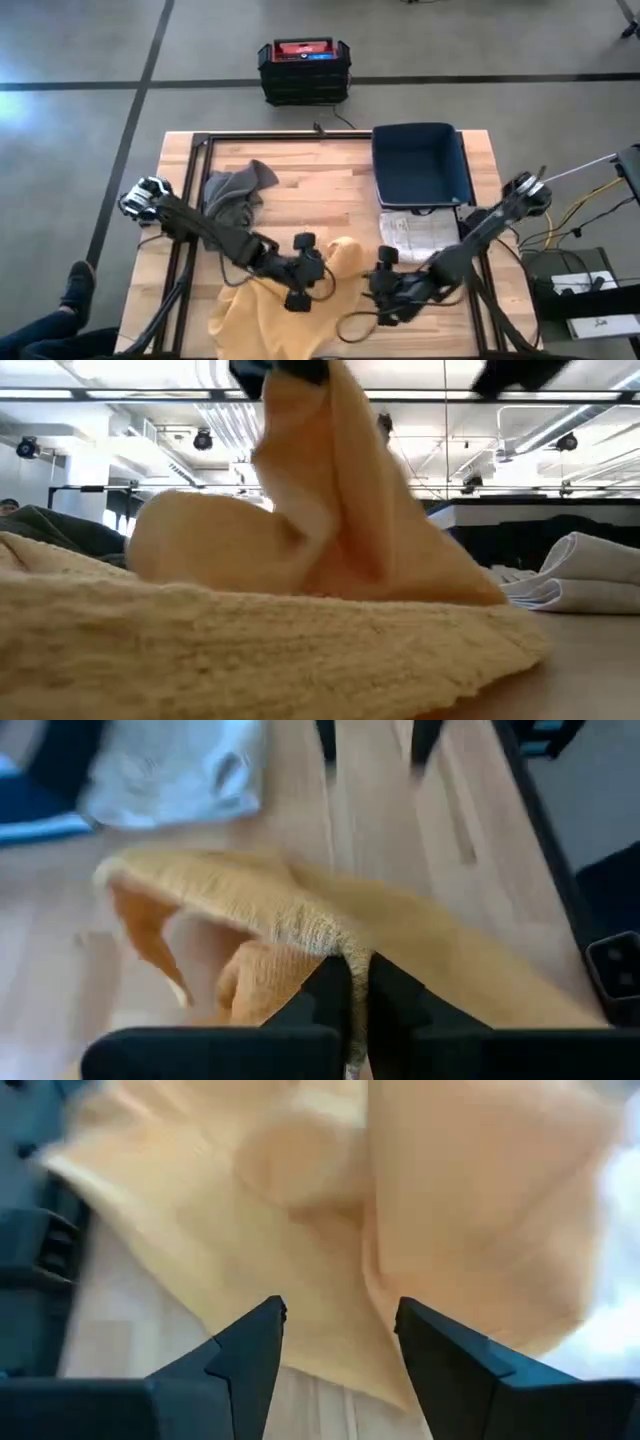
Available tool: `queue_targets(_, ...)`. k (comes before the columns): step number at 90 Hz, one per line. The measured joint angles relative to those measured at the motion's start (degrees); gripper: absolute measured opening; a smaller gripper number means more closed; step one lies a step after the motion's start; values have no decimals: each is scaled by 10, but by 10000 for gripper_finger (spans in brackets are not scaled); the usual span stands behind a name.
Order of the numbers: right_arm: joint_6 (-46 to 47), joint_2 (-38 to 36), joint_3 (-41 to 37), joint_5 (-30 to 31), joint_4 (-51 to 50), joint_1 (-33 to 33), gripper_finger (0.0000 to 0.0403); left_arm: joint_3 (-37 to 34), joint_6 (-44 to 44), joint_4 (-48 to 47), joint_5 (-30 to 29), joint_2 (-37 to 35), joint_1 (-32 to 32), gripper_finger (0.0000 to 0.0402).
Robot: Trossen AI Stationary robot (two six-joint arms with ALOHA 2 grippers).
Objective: Fold towel
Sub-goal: Fold the yellow towel
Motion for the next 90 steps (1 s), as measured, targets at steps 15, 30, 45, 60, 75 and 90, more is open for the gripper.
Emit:
queue_targets(15,-69,-9,1,21,35,-7,183,18,-2,32,-1,63,-4,1)
queue_targets(30,-159,38,3,15,68,-31,200,55,14,27,-2,92,-4,1)
queue_targets(45,-233,80,27,26,85,-49,238,74,30,30,-2,89,-3,1)
queue_targets(60,-263,110,53,21,68,-65,250,87,41,19,-6,89,-3,1)
queue_targets(75,-264,119,62,27,29,-70,147,91,42,31,-13,85,-1,0)
queue_targets(90,-277,112,72,33,11,-70,17,94,42,23,-6,68,-3,6)
